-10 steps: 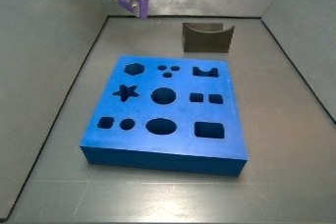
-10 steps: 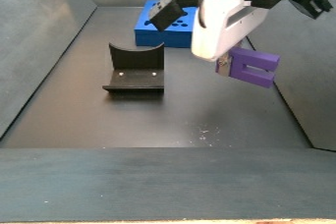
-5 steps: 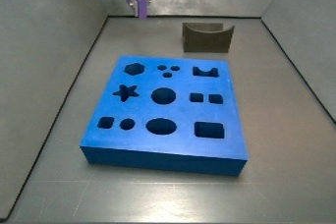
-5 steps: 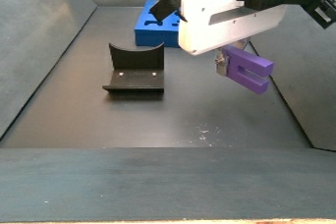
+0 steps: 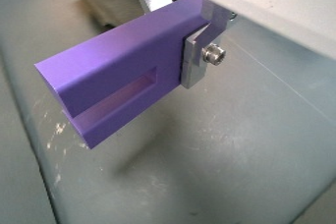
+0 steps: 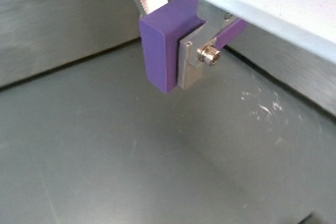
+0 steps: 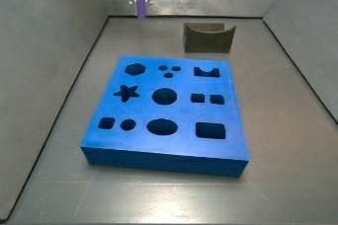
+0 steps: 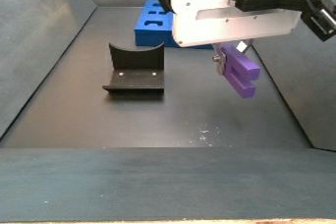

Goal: Pick up the double-square object. Move up. Rotate the double-square object. Place the double-square object on the fixture. Regrasp the double-square object. Move to above the board. Insert the double-square object.
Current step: Rotate the double-square object.

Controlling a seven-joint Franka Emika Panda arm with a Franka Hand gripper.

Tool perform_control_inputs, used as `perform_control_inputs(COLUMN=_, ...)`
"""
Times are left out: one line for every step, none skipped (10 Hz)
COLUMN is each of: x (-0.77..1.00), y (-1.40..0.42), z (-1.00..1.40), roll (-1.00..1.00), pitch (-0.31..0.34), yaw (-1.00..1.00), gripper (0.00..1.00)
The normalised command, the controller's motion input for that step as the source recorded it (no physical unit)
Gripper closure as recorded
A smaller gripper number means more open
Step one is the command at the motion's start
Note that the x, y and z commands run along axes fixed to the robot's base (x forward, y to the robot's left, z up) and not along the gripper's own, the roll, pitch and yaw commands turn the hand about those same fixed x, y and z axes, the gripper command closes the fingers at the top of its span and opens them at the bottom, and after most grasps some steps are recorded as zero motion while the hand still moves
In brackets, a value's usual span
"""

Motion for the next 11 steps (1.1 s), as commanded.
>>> perform_control_inputs(x=-0.01, y=0.01, z=0.00, roll=-0.10, pitch=-0.010, yaw=-0.57, gripper=1.00)
perform_control_inputs(x=-0.01, y=0.01, z=0.00, roll=-0.10, pitch=-0.010, yaw=-0.38, gripper=1.00)
perform_control_inputs(x=-0.01, y=0.01, z=0.00, roll=-0.10, pitch=-0.010, yaw=-0.26, gripper=1.00)
perform_control_inputs(x=0.00, y=0.00, z=-1.00, roll=0.00, pitch=0.000, yaw=0.00, gripper=1.00)
perform_control_inputs(x=0.00, y=0.00, z=-1.00, roll=0.00, pitch=-0.001, yaw=0.04, gripper=1.00)
perform_control_inputs(x=0.04, y=0.00, z=-0.93, roll=0.00, pitch=-0.026, yaw=0.04, gripper=1.00)
perform_control_inputs(x=0.05, y=0.00, z=-0.86, roll=0.00, pitch=-0.028, yaw=0.04, gripper=1.00)
perform_control_inputs(x=0.05, y=0.00, z=-0.69, roll=-0.01, pitch=-0.018, yaw=0.03, gripper=1.00)
perform_control_inputs(x=0.05, y=0.00, z=-0.56, roll=-0.02, pitch=-0.014, yaw=0.02, gripper=1.00)
perform_control_inputs(x=0.05, y=0.00, z=-0.39, roll=-0.03, pitch=-0.015, yaw=0.02, gripper=1.00)
perform_control_inputs(x=0.05, y=0.00, z=-0.30, roll=-0.03, pitch=-0.014, yaw=0.02, gripper=1.00)
